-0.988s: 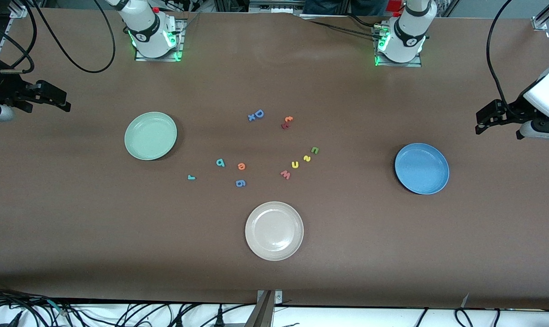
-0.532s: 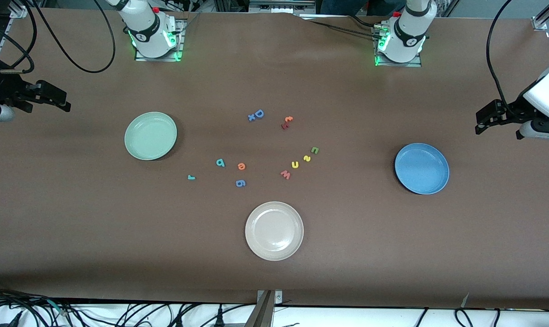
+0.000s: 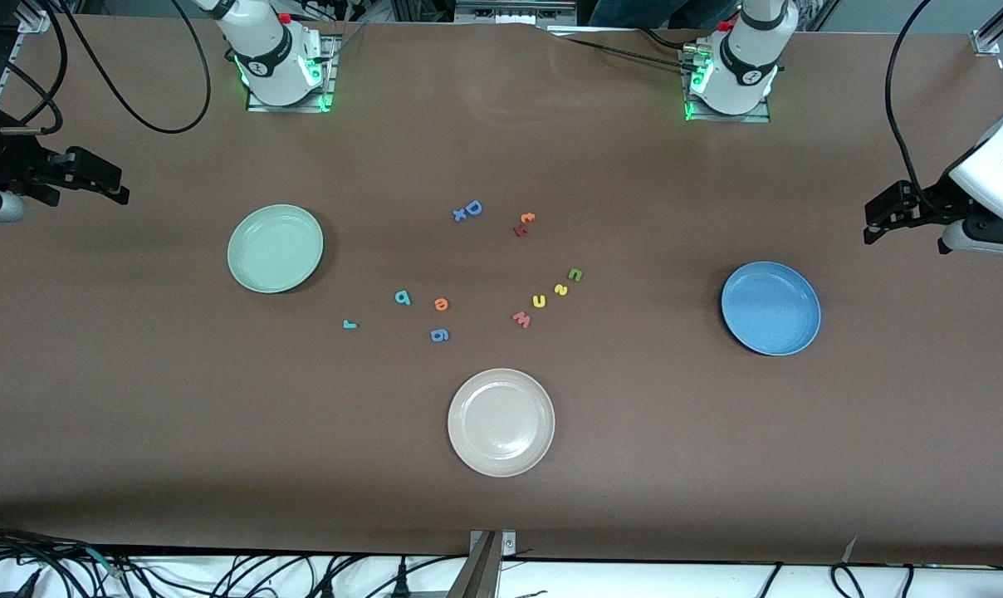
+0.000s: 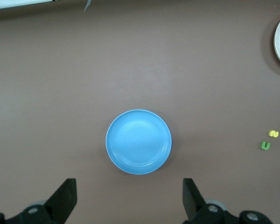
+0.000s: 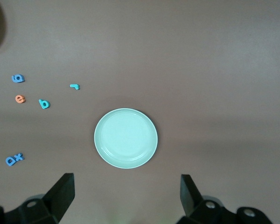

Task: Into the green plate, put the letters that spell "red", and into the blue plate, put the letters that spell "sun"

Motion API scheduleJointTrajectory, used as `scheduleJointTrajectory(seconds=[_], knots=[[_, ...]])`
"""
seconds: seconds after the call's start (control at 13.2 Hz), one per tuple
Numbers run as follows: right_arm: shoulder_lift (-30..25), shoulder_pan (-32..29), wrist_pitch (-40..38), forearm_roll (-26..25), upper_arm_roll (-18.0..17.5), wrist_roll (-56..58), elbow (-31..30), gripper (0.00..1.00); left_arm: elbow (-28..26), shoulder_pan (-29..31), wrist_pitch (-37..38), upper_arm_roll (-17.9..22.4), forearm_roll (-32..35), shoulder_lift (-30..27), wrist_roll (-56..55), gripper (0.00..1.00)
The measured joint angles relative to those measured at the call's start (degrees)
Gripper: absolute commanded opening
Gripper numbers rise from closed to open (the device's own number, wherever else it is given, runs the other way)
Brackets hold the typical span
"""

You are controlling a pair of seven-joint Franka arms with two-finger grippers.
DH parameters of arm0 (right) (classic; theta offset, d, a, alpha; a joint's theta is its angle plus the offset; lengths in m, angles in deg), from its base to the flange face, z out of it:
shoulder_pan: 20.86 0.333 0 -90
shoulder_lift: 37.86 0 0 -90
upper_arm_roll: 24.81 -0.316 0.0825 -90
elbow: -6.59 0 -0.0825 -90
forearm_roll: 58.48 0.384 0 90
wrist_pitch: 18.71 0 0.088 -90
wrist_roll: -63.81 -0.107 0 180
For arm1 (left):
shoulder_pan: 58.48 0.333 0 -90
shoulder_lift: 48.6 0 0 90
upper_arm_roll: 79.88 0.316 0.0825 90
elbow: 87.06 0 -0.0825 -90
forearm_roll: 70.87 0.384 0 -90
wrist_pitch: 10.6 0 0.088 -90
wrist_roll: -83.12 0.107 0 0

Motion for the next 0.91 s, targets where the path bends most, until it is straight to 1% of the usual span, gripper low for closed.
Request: scheduleJointTrajectory(seconds=[0.3, 0.61, 0.76, 0.91], knots=[[0.00, 0.00, 0.00, 0.00, 0.00, 0.00, 0.00, 1.00, 0.00, -0.01, 0.18, -0.05, 0.00, 0.01, 0.00, 1.00], [0.00, 0.08, 0.00, 0.00, -0.11, 0.00, 0.00, 1.00, -0.56, -0.05, 2.10, -0.27, -0.39, 0.53, 0.00, 1.00], [0.07, 0.12, -0.02, 0.00, -0.27, 0.00, 0.00, 1.00, -1.27, -0.13, 2.10, -1.71, -2.04, 0.86, -0.64, 1.00], [0.72, 0.56, -0.07, -0.19, -0.46, 0.00, -0.02, 1.00, -1.32, -0.36, 2.10, -3.34, -2.05, 0.85, -2.88, 1.00]])
